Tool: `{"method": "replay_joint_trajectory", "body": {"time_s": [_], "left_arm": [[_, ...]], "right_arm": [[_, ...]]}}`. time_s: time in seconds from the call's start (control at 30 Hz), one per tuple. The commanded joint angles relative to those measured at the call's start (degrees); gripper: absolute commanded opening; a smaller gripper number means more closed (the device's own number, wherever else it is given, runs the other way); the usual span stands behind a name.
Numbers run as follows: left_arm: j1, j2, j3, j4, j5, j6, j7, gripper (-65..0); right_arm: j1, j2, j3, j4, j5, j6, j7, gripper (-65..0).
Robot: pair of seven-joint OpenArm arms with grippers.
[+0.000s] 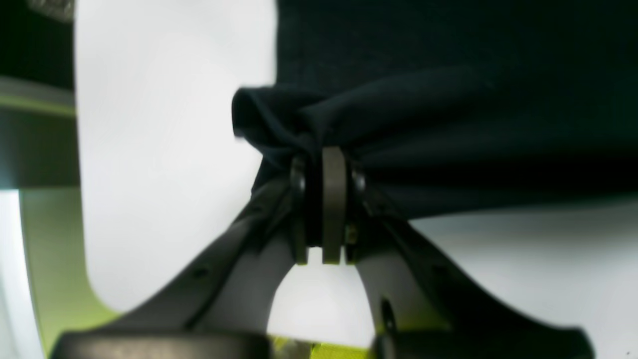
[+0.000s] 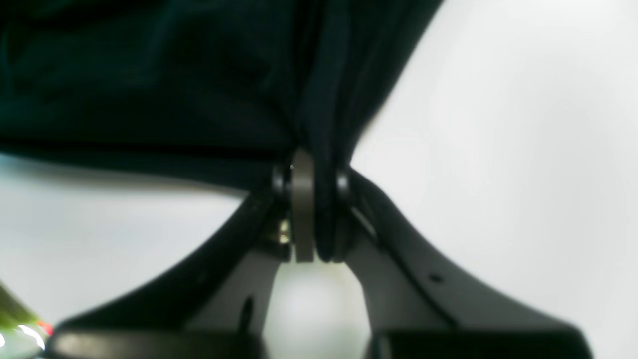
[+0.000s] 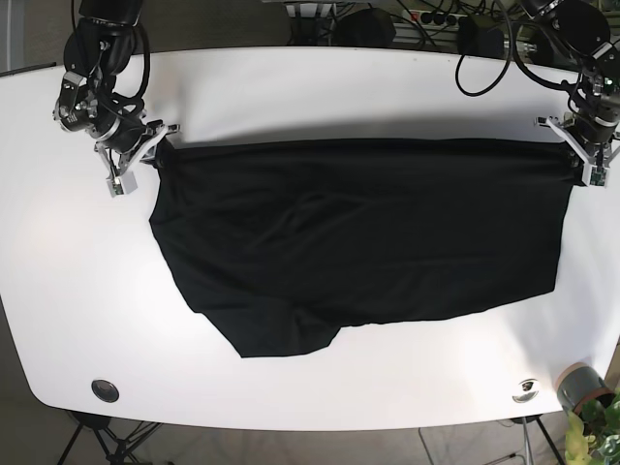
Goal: Fold the T-shirt properly
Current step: 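Drag the held shirt edge toward the arm bases with both grippers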
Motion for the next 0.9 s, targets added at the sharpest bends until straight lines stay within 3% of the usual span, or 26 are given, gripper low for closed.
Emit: {"method": "replay_joint_trajectory", "body": {"time_s": [0.0, 0.47, 0.53, 0.67, 0.73, 0.8, 0.87], "left_arm": [[1.05, -1.14, -1.15, 0.79, 0.17, 0.38, -0.89, -65.0], [8.26, -1.06, -1.42, 0.88, 0.09, 0.38, -0.89, -64.7], [8.61, -1.06, -1.50, 0.88, 0.09, 0.38, -0.89, -56.7], [8.88, -1.06, -1.50, 0.88, 0.09, 0.38, -0.89, -34.2], [8.88, -1.06, -1.42, 0.88, 0.17, 0.38, -0.89, -21.9], [8.88, -1.06, -1.33, 0.88, 0.26, 0.38, -0.89, -17.2], [9.05, -1.06, -1.15, 0.88, 0.17, 0.38, -0.89, -18.7]], "right_arm": [[-1.79, 0.87, 0.33, 3.80, 0.58, 0.32, 0.85, -62.5], [-15.42, 0.35, 6.14, 10.92, 0.58, 0.41, 0.77, -62.3], [-16.47, 0.35, 6.49, 10.92, 0.58, 0.41, 0.77, -62.3], [-17.79, 0.35, 6.66, 10.92, 0.58, 0.41, 1.03, -61.7], [-17.97, 0.26, 6.66, 10.92, 0.58, 0.41, 1.03, -55.8], [-18.06, 0.26, 6.75, 10.92, 0.58, 0.41, 1.03, -48.5], [-18.50, 0.26, 6.75, 11.01, 0.67, 0.41, 1.03, -39.3]]}}
